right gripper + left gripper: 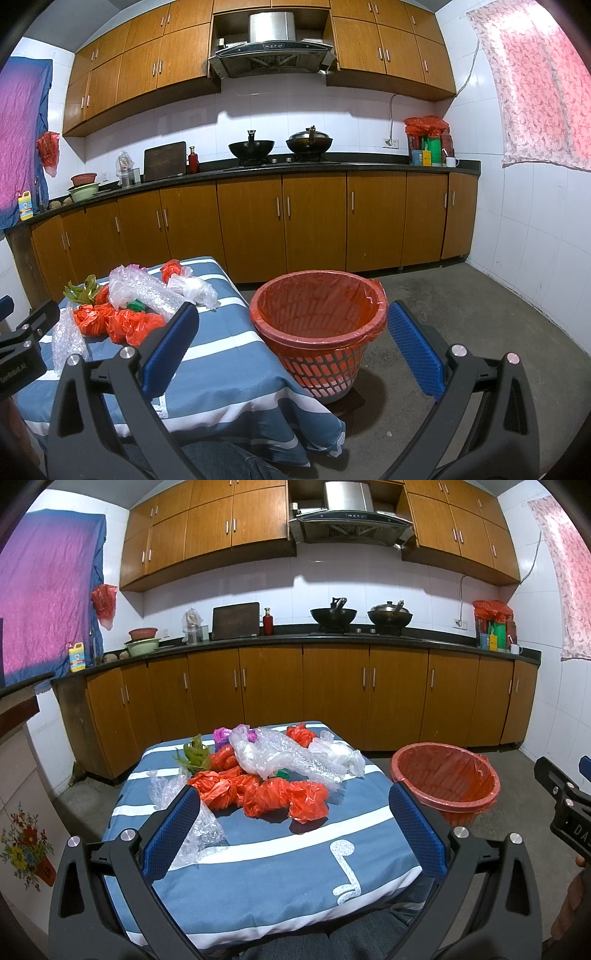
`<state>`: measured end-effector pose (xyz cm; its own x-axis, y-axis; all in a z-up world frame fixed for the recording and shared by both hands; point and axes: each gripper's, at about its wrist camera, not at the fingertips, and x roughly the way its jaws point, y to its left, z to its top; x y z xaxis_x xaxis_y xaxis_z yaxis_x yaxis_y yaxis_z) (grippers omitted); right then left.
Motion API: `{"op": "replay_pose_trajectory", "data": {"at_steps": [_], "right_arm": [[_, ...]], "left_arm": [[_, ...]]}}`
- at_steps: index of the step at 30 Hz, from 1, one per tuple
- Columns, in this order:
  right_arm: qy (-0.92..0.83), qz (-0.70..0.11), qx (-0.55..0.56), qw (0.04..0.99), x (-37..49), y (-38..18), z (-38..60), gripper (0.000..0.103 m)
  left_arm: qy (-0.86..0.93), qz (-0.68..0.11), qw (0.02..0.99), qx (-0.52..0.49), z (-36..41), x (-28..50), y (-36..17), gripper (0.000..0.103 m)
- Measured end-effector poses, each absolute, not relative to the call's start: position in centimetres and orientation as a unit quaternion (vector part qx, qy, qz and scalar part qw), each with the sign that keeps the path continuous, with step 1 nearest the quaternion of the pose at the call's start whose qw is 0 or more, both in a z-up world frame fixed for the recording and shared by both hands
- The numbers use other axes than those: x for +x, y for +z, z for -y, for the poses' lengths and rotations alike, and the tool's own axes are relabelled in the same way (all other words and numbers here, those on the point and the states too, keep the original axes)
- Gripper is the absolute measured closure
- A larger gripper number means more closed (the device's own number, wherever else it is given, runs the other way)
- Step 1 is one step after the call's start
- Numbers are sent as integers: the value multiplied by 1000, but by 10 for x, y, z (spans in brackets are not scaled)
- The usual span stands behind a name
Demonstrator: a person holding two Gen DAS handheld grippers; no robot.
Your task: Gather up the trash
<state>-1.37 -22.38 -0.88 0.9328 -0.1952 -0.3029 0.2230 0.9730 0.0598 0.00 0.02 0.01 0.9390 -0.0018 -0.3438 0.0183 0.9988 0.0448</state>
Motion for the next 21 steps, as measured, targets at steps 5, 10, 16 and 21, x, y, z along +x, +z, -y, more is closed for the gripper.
{"op": "replay_pose_trajectory", "data": {"at_steps": [5,10,16,21], "right_arm": [[-107,-149,47,982,-14,-9,224,4],[-107,-149,47,982,-14,-9,224,4],[-106,-149,47,982,-13,-10,224,4],[-106,-150,47,982,-13,-10,223,4]], "left_arm": [[-5,-174,984,24,0,0,0,2],[-5,-174,984,24,-1,-2,0,2],[-5,-175,984,24,0,0,0,2],[-5,-175,984,24,0,0,0,2]]}}
